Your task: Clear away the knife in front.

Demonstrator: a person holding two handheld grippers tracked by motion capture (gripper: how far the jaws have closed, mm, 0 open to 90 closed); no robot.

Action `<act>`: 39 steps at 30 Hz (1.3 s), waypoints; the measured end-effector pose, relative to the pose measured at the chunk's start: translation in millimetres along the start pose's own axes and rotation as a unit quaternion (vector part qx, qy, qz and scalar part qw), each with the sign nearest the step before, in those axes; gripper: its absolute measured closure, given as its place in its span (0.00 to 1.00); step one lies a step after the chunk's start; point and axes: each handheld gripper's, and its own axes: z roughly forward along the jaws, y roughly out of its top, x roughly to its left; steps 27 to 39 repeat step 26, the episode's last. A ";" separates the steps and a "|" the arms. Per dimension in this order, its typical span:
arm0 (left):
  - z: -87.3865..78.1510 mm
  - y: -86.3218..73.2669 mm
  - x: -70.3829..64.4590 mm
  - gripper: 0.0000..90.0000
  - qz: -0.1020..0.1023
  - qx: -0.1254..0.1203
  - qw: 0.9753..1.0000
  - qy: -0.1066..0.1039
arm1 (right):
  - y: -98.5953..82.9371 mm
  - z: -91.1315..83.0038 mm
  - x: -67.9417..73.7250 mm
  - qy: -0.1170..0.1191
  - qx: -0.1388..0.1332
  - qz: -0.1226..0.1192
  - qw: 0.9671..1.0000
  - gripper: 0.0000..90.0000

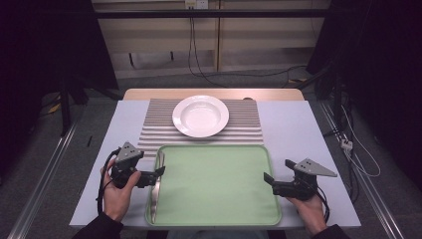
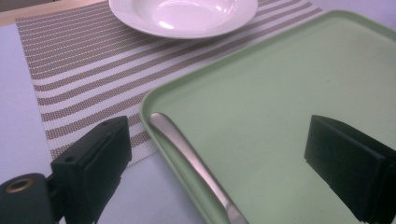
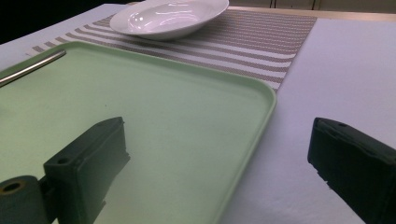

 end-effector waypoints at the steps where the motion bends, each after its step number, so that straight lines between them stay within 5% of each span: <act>1: -1.4 -1.0 0.1 0.08 0.002 0.000 1.000 0.006 | -0.1 -0.1 0.0 0.000 -0.001 0.000 1.000 0.05; 19: -6.1 -27.0 0.8 0.07 -0.013 -0.024 0.999 0.018 | -1.0 -2.6 -0.9 -0.005 -0.002 0.002 1.000 0.05; 39: -4.7 -28.3 1.0 0.07 -0.016 -0.027 0.999 0.022 | -1.0 -2.8 -0.8 -0.007 -0.001 -0.002 1.000 0.05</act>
